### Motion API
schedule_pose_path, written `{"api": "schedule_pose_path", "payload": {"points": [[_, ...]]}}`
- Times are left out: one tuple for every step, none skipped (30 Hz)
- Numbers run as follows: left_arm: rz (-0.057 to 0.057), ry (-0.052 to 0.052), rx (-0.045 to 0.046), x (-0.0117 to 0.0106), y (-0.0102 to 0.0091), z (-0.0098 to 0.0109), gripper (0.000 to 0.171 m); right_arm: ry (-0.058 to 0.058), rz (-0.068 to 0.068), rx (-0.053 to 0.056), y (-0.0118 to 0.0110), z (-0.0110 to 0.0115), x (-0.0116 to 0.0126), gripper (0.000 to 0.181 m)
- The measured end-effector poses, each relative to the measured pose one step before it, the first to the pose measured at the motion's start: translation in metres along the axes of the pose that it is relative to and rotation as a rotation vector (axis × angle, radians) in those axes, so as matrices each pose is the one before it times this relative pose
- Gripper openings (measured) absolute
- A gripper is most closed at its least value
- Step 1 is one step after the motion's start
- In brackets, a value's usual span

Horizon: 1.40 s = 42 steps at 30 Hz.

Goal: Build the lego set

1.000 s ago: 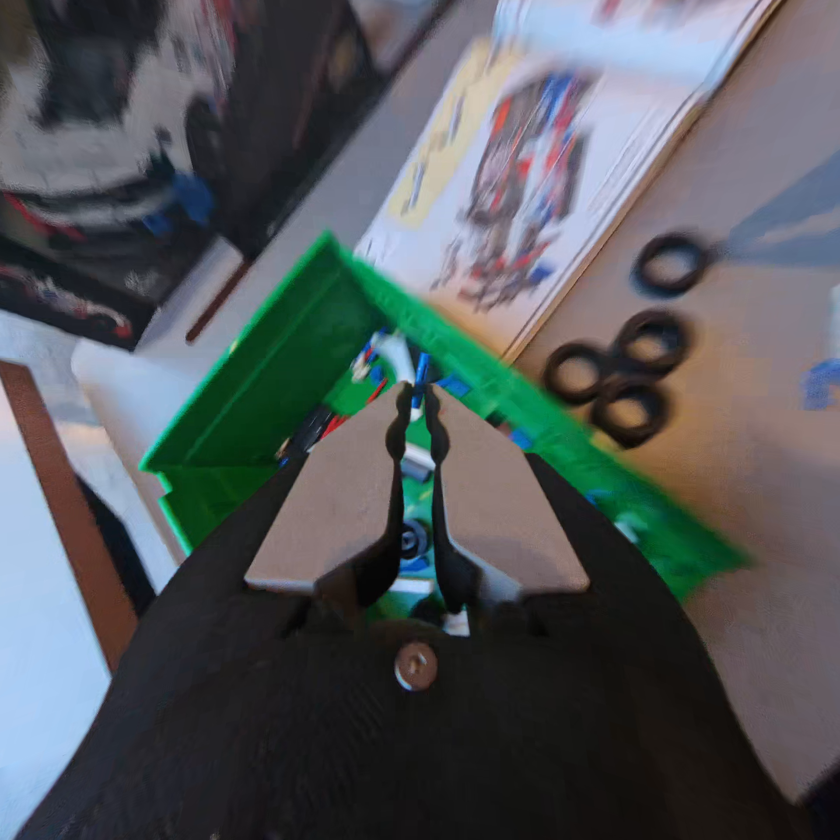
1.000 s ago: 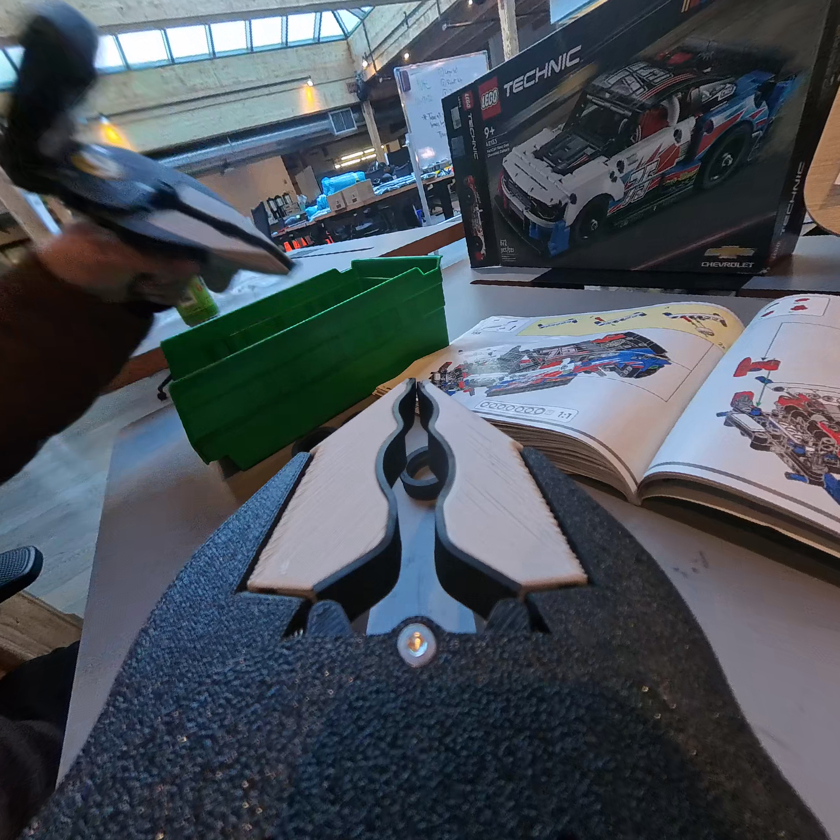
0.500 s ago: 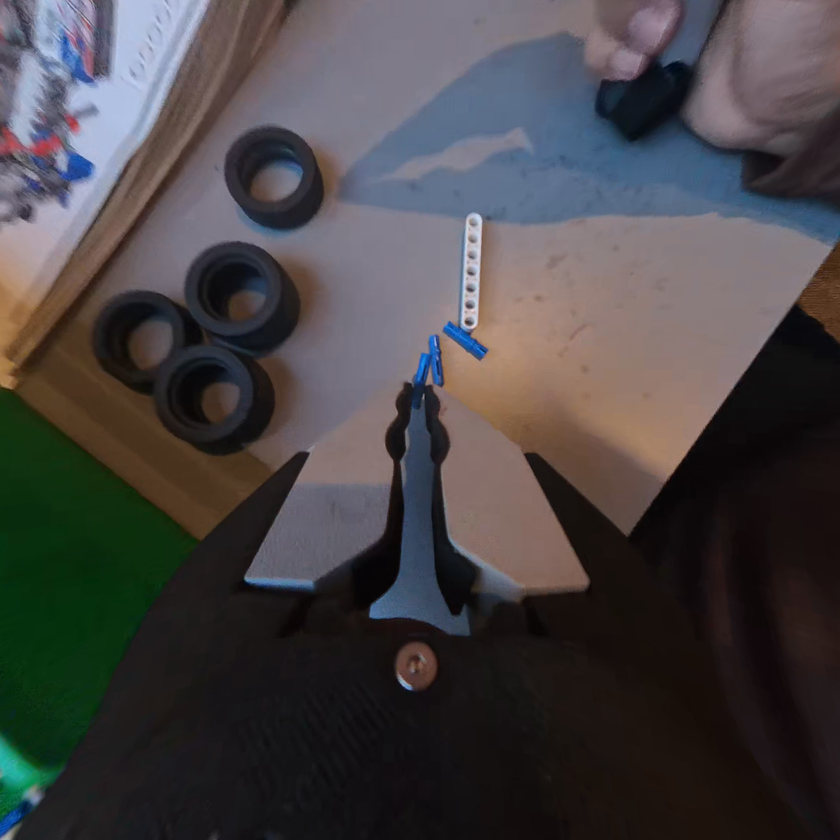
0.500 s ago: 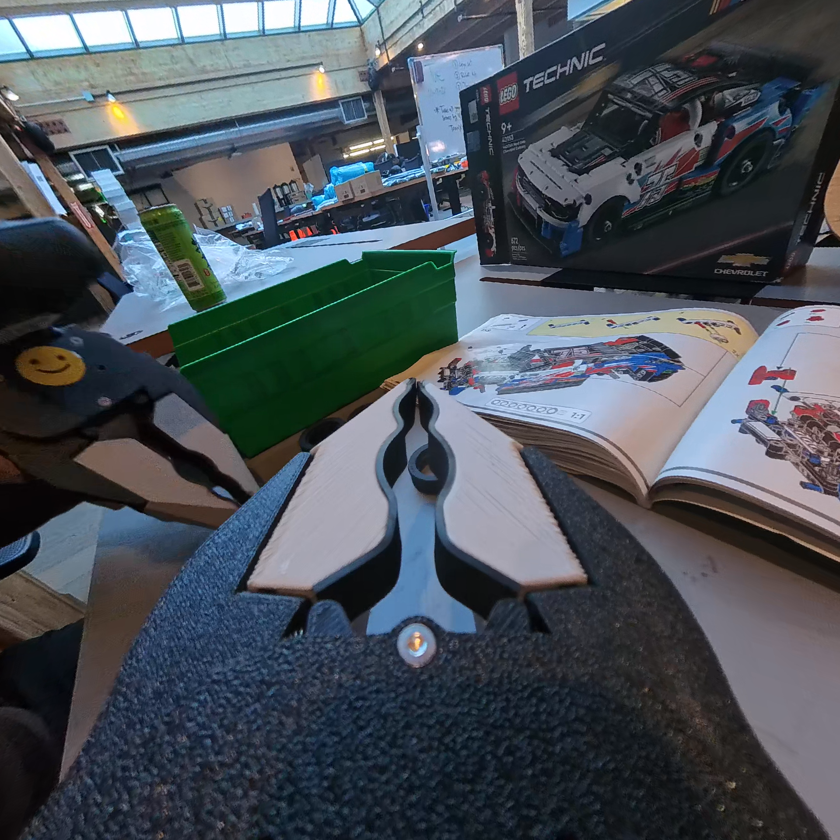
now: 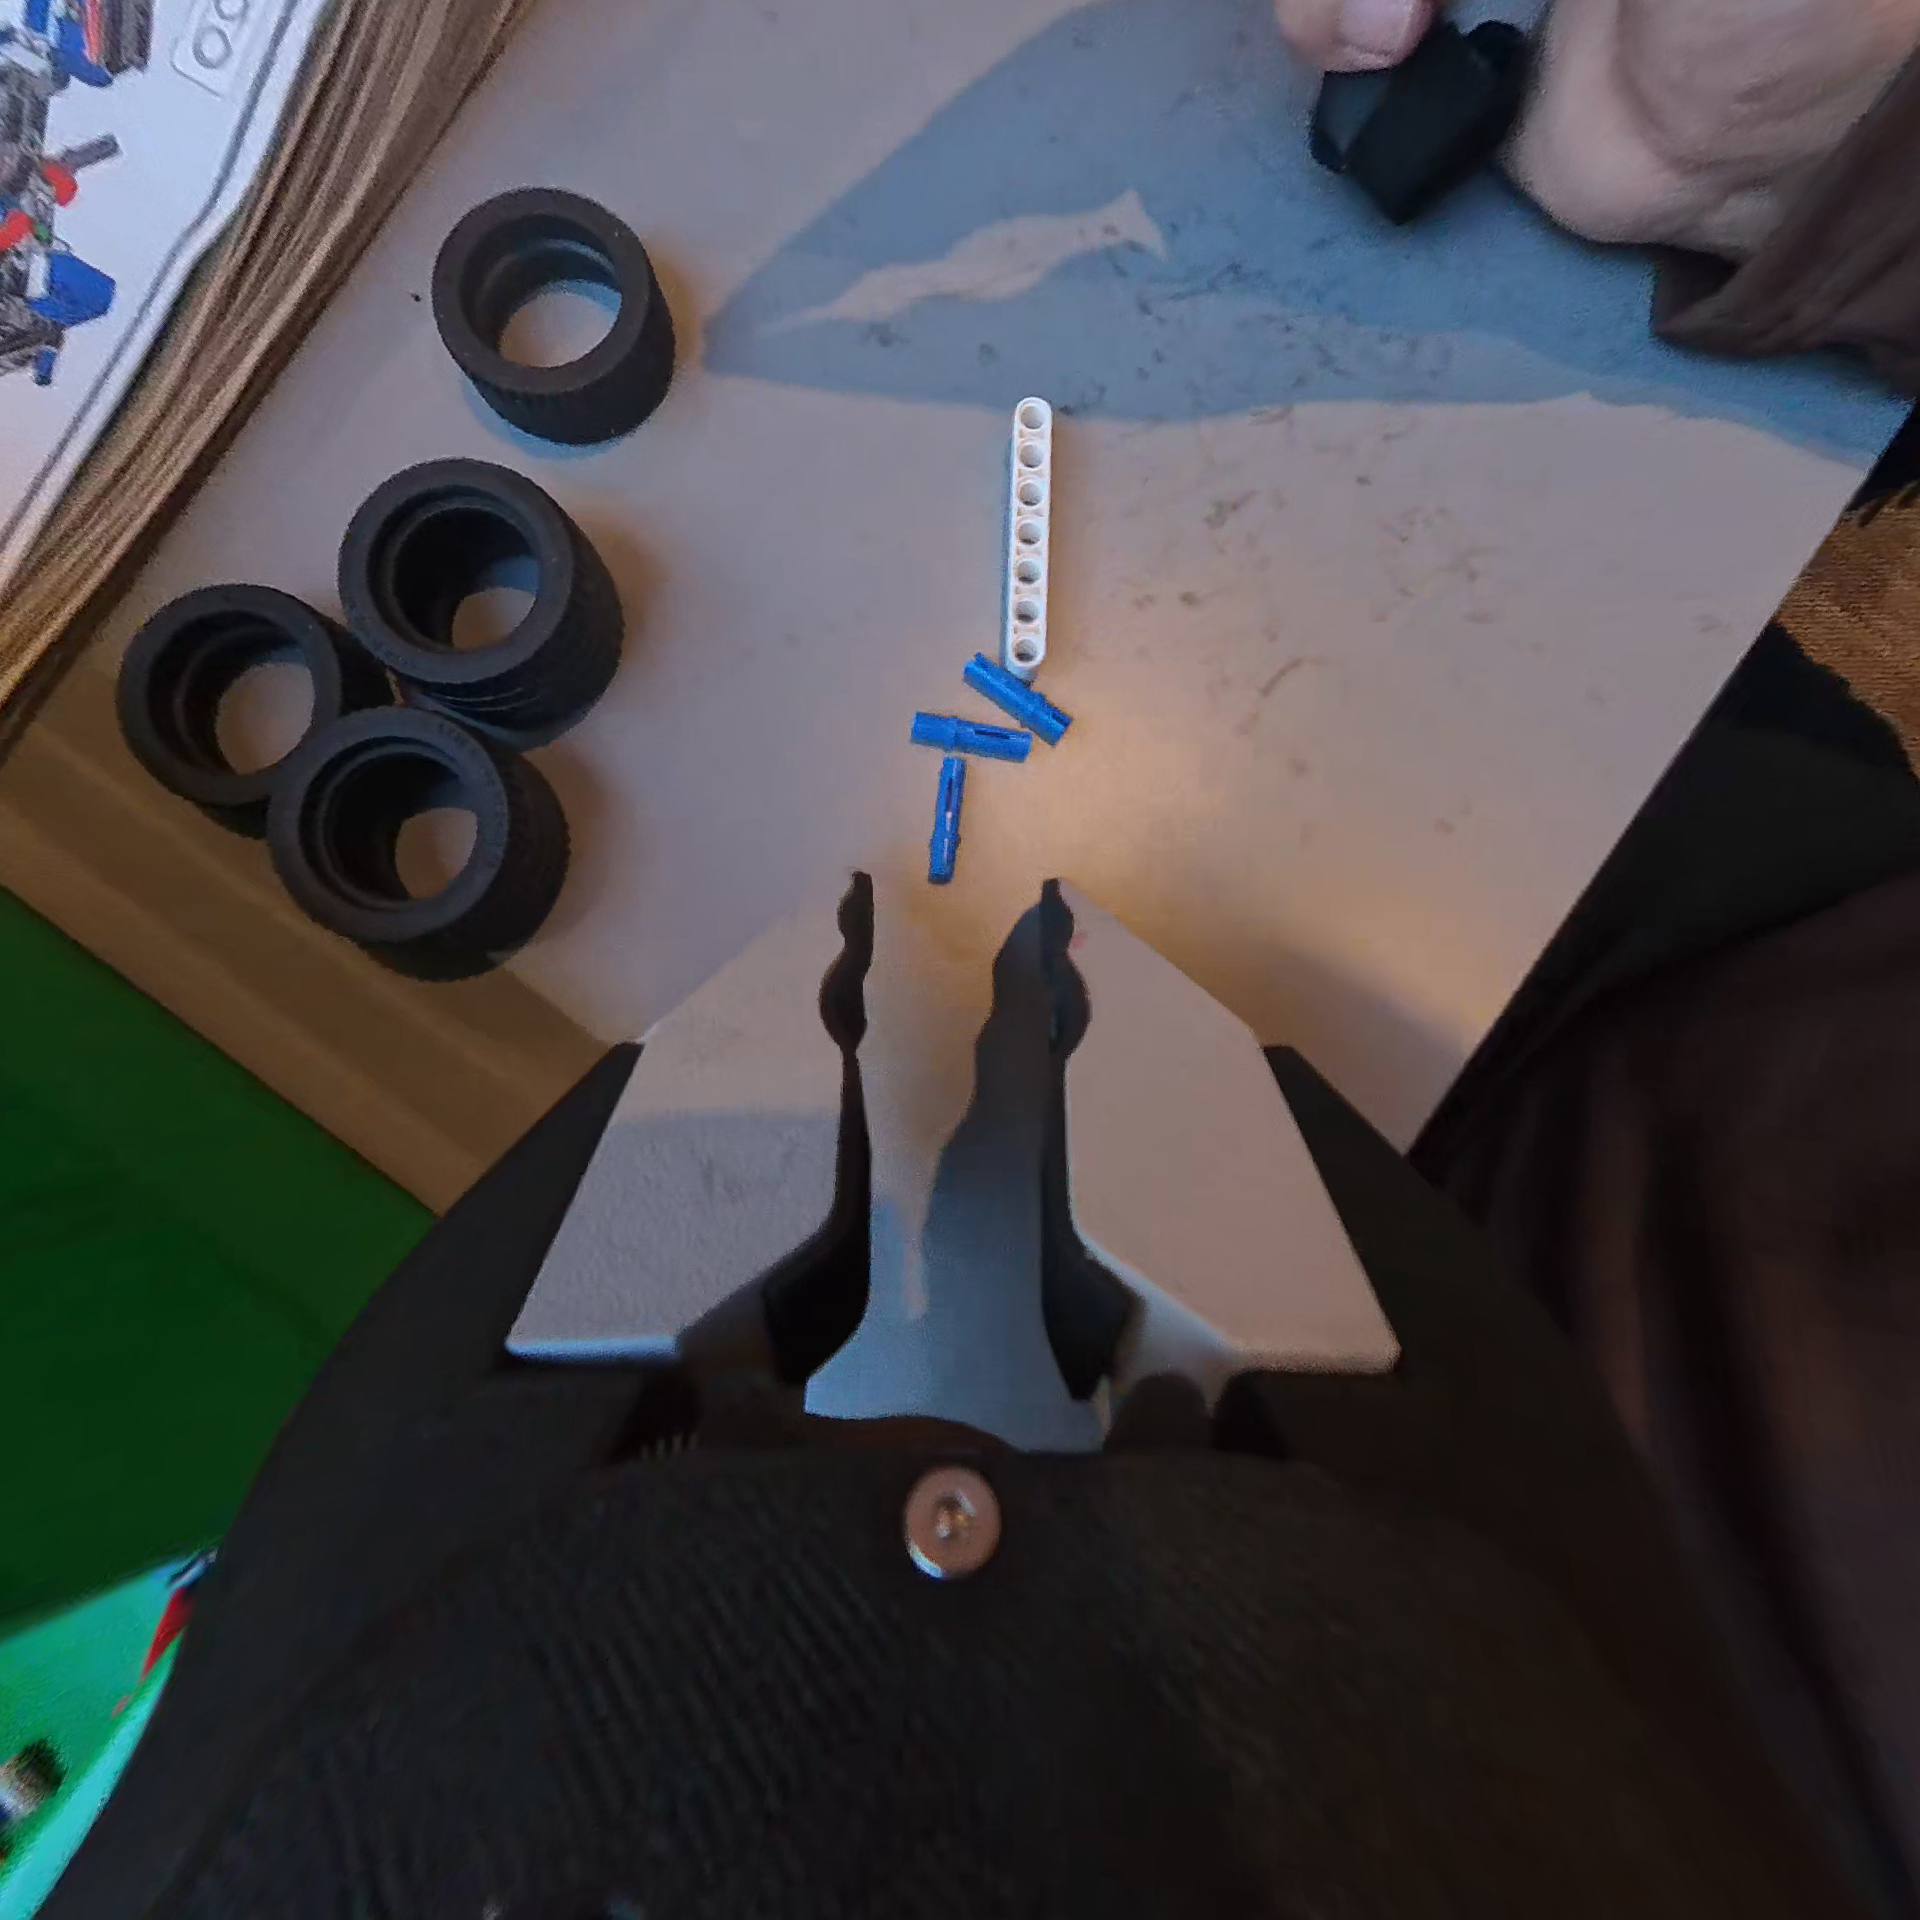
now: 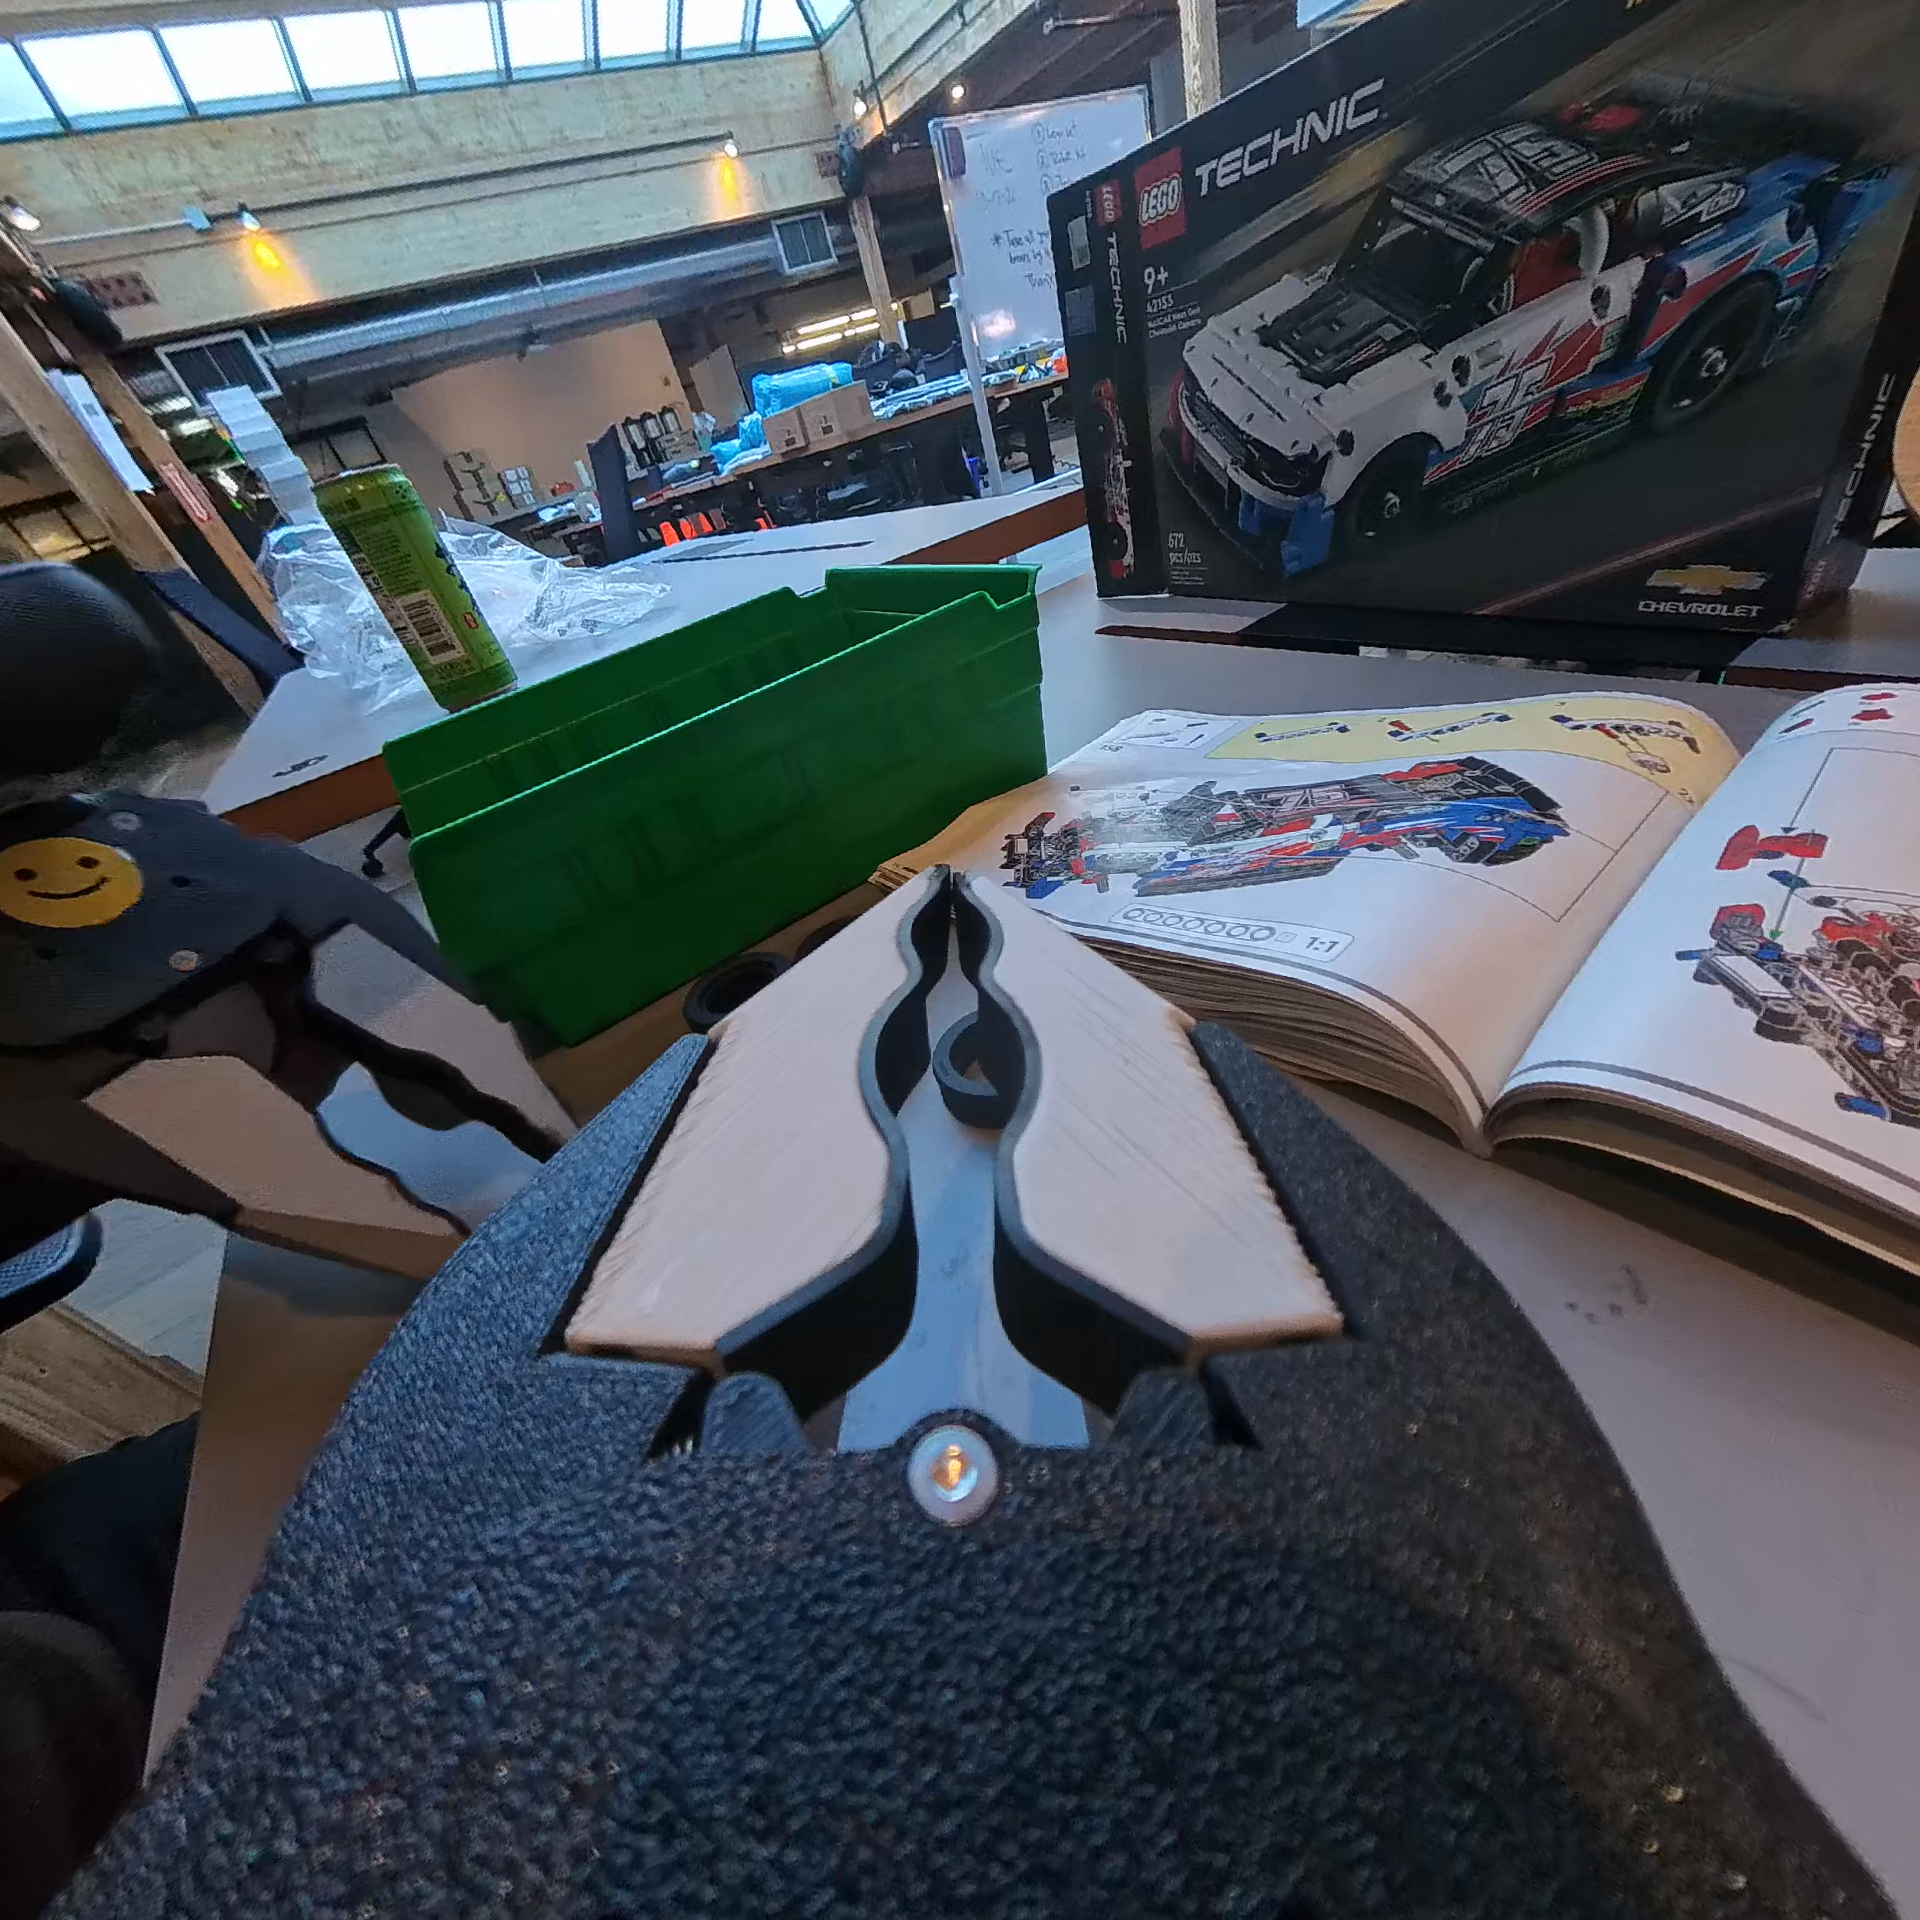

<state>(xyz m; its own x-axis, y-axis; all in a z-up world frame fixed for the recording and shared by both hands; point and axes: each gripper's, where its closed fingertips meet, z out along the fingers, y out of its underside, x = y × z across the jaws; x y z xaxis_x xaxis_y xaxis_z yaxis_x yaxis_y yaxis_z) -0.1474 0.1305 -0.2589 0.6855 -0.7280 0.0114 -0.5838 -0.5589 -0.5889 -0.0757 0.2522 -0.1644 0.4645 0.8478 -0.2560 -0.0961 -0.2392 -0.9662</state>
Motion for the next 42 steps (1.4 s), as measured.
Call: {"api": "schedule_pose_path", "payload": {"points": [[0.0147, -0.0083, 0.01489, 0.00062, -0.00032, -0.0042, 0.029, 0.0009, 0.0004, -0.0002, 0.00001, 0.00003, 0.00018, 0.0], [0.0061, -0.0128, 0.01553, -0.00043, -0.00027, -0.0044, 0.029, 0.0006, 0.0, -0.0008, 0.00013, 0.00012, -0.00001, 0.0], [0.0016, -0.0139, 0.0232, -0.0011, -0.0012, -0.00448, 0.029, 0.0004, -0.0006, -0.0006, 0.00009, 0.00005, 0.00004, 0.0], [0.0034, -0.0172, 0.03792, -0.00154, -0.00294, -0.00464, 0.03, 0.0003, -0.001, 0.0, -0.00004, -0.00001, -0.00013, 0.0], [0.0012, -0.0241, 0.04436, -0.0027, -0.00365, -0.00476, 0.03, 0.0005, -0.001, 0.0002, 0.00003, 0.0, -0.00008, 0.0], [-0.0028, -0.0219, 0.04217, -0.00254, -0.00324, -0.00457, 0.03, 0.0006, -0.0008, 0.0001, 0.00002, 0.00005, 0.00001, 0.0], [-0.0018, -0.0098, 0.0441, -0.00095, -0.00333, -0.00435, 0.032, 0.0011, -0.0004, 0.0002, 0.00002, -0.00008, 0.00001, 0.0], [-0.002, -0.0088, 0.05532, -0.00121, -0.00492, -0.00458, 0.036, 0.0013, 0.0, 0.0005, -0.00005, -0.00001, 0.0001, 0.0], [-0.0089, -0.0193, 0.06128, -0.00329, -0.0051, -0.00454, 0.038, 0.0017, 0.0003, 0.0009, -0.00015, -0.00011, 0.00031, 0.0], [-0.0131, -0.0178, 0.0522, -0.00353, -0.0038, -0.00384, 0.038, 0.0018, 0.0008, 0.001, -0.00004, -0.00015, 0.00024, 0.0], [-0.0128, -0.0059, 0.04421, -0.00178, -0.00301, -0.00288, 0.039, 0.002, 0.0012, 0.001, -0.00009, -0.00005, 0.0004, 0.0], [-0.0088, -0.0037, 0.04085, -0.00136, -0.00227, -0.00199, 0.04, 0.002, 0.0013, 0.0007, -0.00014, -0.00008, 0.00037, 0.0], [-0.0056, -0.0143, 0.03895, -0.00289, -0.00139, -0.001, 0.04, 0.0019, 0.0007, 0.0002, 0.00008, 0.00001, 0.00025, 0.0], [-0.0005, -0.0167, 0.03372, -0.00289, -0.0003, -0.00026, 0.039, 0.0019, -0.0008, -0.0005, 0.00008, 0.00005, 0.00027, 0.0], [0.0043, -0.0088, 0.02334, -0.00185, 0.00083, 0.00002, 0.037, 0.0013, -0.0032, -0.0016, 0.00026, 0.00026, -0.00016, 0.0], [0.0056, 0.0006, 0.01702, -0.00045, 0.00117, 0.00028, 0.037, 0.001, -0.0061, -0.0033, 0.00041, 0.00033, -0.0005, 0.0], [0.0066, 0.0107, 0.01025, 0.00087, 0.00174, 0.00053, 0.036, 0.0008, -0.0087, -0.0049, 0.00062, 0.00056, -0.00077, 0.0], [0.003, 0.0194, 0.00336, 0.00219, 0.00056, 0.00009, 0.036, 0.0014, -0.0103, -0.0059, 0.00081, 0.00073, -0.00092, 0.0], [0.0035, 0.0224, 0.01492, 0.00235, -0.002, -0.00065, 0.036, 0.0016, -0.0118, -0.0057, 0.00078, 0.00092, -0.0009, 0.0], [0.0001, 0.0038, 0.02261, -0.00055, -0.00303, -0.00086, 0.033, 0.0015, -0.0123, -0.0054, 0.00071, 0.00102, -0.00093, 0.0], [-0.0077, 0.0013, 0.01772, -0.00157, -0.00215, -0.00058, 0.031, 0.0008, -0.0117, -0.0054, 0.00061, 0.00117, -0.00081, 0.0], [-0.0166, 0.011, 0.00445, -0.00084, -0.00023, 0.00024, 0.029, 0.0001, -0.0094, -0.0058, 0.00066, 0.00134, -0.00072, 0.0], [-0.0224, 0.0194, -0.00477, -0.00009, 0.00082, 0.00064, 0.029, -0.0005, -0.0067, -0.0055, 0.00062, 0.00125, -0.00057, 0.0], [-0.0228, 0.02, -0.0044, -0.00001, 0.0008, 0.00047, 0.029, -0.0012, -0.0043, -0.0043, 0.00058, 0.00115, -0.00035, 0.0], [-0.0182, 0.0161, 0.00105, -0.00008, -0.00013, -0.00001, 0.03, -0.0005, -0.0015, -0.0022, 0.00011, 0.00109, -0.00001, 0.0], [-0.0108, 0.0161, 0.00568, 0.00071, -0.00059, -0.00052, 0.03, 0.0, 0.0012, 0.0015, -0.00022, 0.00066, 0.0003, 0.0], [-0.0029, 0.0141, 0.01085, 0.00117, -0.00142, -0.00083, 0.03, 0.0001, 0.0039, 0.002, -0.00037, 0.00054, 0.00067, 0.0], [0.0037, 0.0073, 0.01522, 0.00105, -0.00192, -0.00124, 0.029, -0.0007, 0.0056, 0.0026, -0.00043, 0.00057, 0.0008, 0.0], [0.0059, -0.0019, 0.01341, 0.00019, -0.00162, -0.00119, 0.028, 0.0003, 0.0063, 0.001, -0.00021, 0.00045, 0.00089, 0.0], [0.0056, -0.0078, 0.0107, -0.00048, -0.00137, -0.00097, 0.027, 0.0003, 0.0051, 0.0019, -0.00031, 0.00055, 0.00084, 0.0], [0.0048, -0.0103, 0.01012, -0.00079, -0.00122, -0.001, 0.027, 0.0005, 0.0028, 0.0013, -0.00025, 0.00058, 0.00053, 0.0], [0.0033, -0.0087, 0.00814, -0.00076, -0.00103, -0.00087, 0.027, 0.0, -0.0003, -0.0027, 0.00028, 0.0008, 0.00015, 0.0], [0.0022, -0.0083, 0.00825, -0.00085, -0.00104, -0.00093, 0.026, -0.002, -0.0037, -0.0057, 0.0007, 0.001, -0.00061, 0.0], [0.0015, -0.0066, 0.00989, -0.00065, -0.00115, -0.00101, 0.026, -0.0024, -0.0076, -0.0082, 0.00095, 0.00113, -0.00105, 0.0], [-0.0011, -0.0094, 0.00658, -0.00122, -0.00089, -0.00077, 0.025, -0.0026, -0.012, -0.0101, 0.00131, 0.00133, -0.00161, 0.0], [-0.0009, -0.0158, 0.00539, -0.00206, -0.00065, -0.00078, 0.024, -0.0011, -0.0168, -0.0127, 0.00155, 0.00145, -0.00195, 0.0], [0.0018, -0.0133, 0.00204, -0.00146, -0.00045, -0.00065, 0.024, -0.0001, -0.0213, -0.0123, 0.00166, 0.00137, -0.00229, 0.0], [0.0042, -0.0111, -0.00603, -0.00102, 0.0003, -0.00088, 0.024, 0.0002, -0.0242, -0.0116, 0.00144, 0.0013, -0.00267, 0.0], [0.0074, -0.0145, -0.00716, -0.00136, -0.00082, -0.00182, 0.024, -0.0002, -0.0255, -0.0118, 0.00156, 0.00131, -0.00283, 0.0], [0.0103, -0.0145, 0.00112, -0.00209, -0.00404, -0.00321, 0.024, -0.0022, -0.0251, -0.0128, 0.00161, 0.00143, -0.003, 0.0], [0.0129, -0.0236, 0.01039, -0.00467, -0.00726, -0.0048, 0.023, -0.0046, -0.0233, -0.0139, 0.00171, 0.00147, -0.00326, 0.0], [0.0183, -0.0426, 0.01339, -0.00944, -0.00915, -0.00613, 0.021, -0.0058, -0.0209, -0.0141, 0.00178, 0.00147, -0.003, 0.001]]}}
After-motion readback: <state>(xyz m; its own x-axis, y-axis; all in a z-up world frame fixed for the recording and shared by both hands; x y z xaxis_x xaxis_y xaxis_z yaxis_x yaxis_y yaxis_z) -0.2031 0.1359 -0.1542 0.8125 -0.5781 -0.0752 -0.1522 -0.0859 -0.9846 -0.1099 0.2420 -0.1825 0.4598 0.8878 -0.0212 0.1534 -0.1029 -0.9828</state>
